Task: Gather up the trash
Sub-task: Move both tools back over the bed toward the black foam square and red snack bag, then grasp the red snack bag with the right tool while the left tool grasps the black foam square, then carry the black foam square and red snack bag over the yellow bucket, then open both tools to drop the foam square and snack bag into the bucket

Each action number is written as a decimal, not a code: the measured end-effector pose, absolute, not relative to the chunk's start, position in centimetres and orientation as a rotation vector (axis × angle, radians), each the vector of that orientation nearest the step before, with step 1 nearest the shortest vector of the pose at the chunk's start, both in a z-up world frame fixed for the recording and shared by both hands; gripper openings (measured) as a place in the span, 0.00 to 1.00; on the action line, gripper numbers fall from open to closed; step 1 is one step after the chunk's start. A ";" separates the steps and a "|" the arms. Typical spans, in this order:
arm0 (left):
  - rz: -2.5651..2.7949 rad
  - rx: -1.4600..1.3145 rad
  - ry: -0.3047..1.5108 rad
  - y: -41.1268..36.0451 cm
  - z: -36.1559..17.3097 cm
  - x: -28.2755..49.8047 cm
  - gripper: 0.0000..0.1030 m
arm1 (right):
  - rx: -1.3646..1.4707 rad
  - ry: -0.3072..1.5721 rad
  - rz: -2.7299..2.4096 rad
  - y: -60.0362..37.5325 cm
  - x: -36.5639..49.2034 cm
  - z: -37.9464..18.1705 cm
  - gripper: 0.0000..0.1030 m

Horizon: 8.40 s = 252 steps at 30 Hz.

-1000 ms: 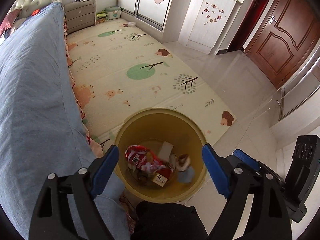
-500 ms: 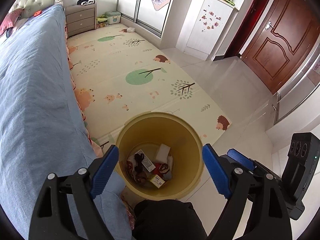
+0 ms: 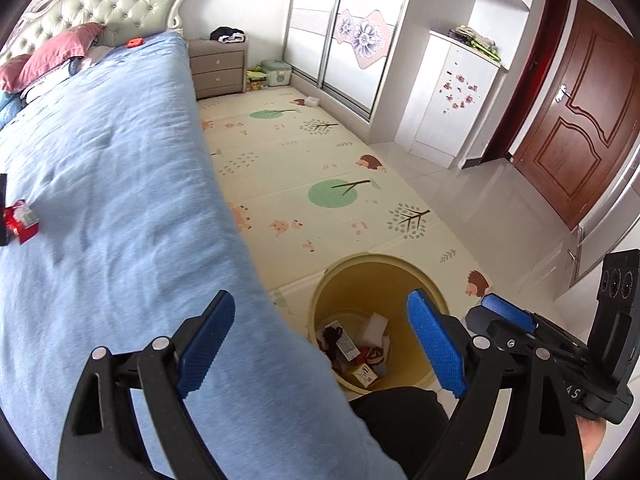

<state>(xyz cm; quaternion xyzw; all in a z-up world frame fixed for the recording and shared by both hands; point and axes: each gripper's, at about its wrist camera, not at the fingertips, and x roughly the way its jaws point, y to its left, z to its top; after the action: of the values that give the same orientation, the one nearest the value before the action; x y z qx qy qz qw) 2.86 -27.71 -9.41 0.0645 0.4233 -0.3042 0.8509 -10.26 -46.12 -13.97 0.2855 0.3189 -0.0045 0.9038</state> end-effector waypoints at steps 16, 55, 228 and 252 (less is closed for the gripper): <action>-0.309 -0.056 0.761 -8.9 -6.3 5.6 0.89 | 0.328 0.696 0.252 -31.8 -3.3 -9.1 0.56; -0.110 -0.144 0.732 3.0 -6.0 10.4 0.92 | 0.075 0.786 0.377 -19.5 8.7 -8.1 0.56; -0.889 0.223 1.216 -43.3 -17.7 7.7 0.92 | 0.472 0.902 -0.094 -57.4 -9.0 -20.8 0.48; -0.923 0.253 1.141 -42.3 -15.5 5.7 0.92 | 0.439 0.884 -0.097 -55.7 -10.6 -17.8 0.48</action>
<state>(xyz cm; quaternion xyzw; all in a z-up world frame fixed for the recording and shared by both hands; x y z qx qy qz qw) 5.74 -42.32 -15.52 0.1149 0.5191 -0.4200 0.7355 -10.59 -55.69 -17.78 0.2108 0.4240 -0.0464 0.8796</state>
